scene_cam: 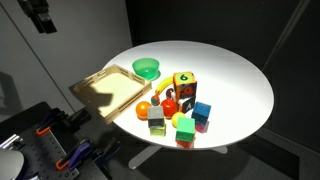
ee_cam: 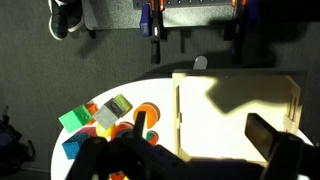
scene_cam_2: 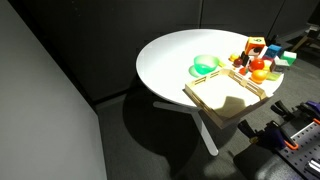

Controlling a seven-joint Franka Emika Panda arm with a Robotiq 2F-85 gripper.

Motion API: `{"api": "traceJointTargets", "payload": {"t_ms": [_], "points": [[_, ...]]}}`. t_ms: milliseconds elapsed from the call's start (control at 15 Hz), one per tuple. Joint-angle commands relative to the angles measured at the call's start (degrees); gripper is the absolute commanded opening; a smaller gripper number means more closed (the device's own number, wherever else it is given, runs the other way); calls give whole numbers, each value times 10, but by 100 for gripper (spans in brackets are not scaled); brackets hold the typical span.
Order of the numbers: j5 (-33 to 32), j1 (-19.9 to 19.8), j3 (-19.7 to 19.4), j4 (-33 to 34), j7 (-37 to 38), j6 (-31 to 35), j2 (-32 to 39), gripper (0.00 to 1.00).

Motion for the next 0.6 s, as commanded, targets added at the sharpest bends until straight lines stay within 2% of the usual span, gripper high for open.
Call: {"api": "traceJointTargets", "payload": {"t_ms": [0, 333, 533], "points": [[0, 0, 0, 1, 0, -1, 0, 100], [0, 0, 0, 1, 0, -1, 0, 100], [41, 22, -27, -4, -35, 13, 0, 100]]}}
